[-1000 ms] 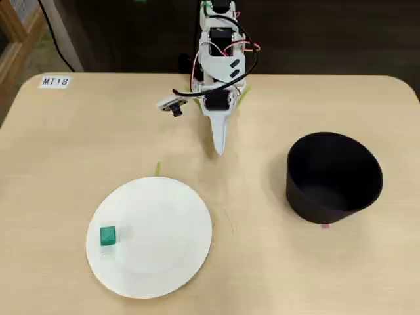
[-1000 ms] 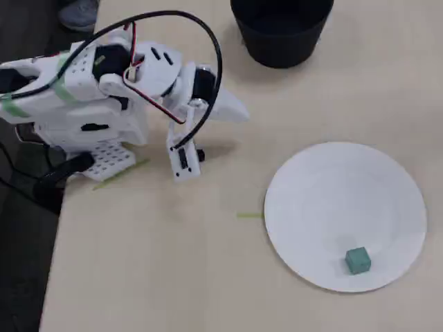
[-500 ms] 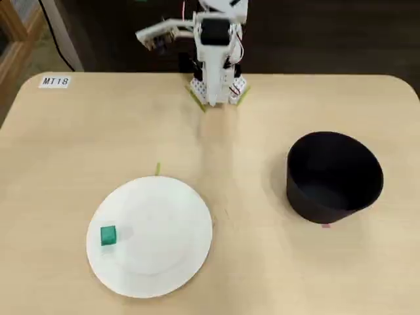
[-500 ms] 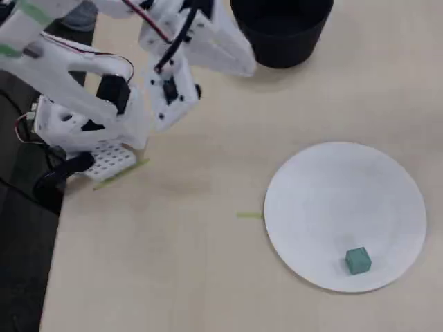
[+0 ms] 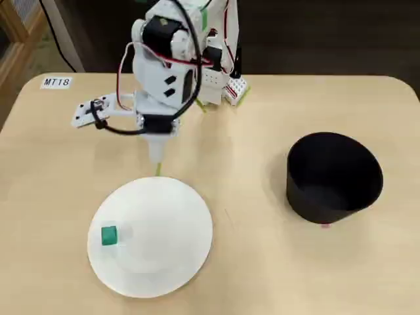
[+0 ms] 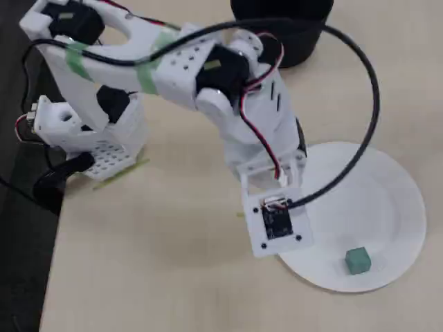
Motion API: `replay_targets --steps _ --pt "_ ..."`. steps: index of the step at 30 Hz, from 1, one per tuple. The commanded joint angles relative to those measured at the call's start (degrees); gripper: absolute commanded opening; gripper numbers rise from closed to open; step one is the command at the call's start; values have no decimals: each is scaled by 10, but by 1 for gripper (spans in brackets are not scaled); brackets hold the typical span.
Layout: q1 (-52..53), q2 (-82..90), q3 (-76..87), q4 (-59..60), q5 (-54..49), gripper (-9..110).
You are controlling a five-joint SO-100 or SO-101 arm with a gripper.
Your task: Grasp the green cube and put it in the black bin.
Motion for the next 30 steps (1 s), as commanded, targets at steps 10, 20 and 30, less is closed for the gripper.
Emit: replay_targets --steps 10,20,30 --pt "31 -94 -76 -107 -42 14" --pt "7 -184 -76 -163 -60 28" --pt "18 -224 -75 -226 -40 33"
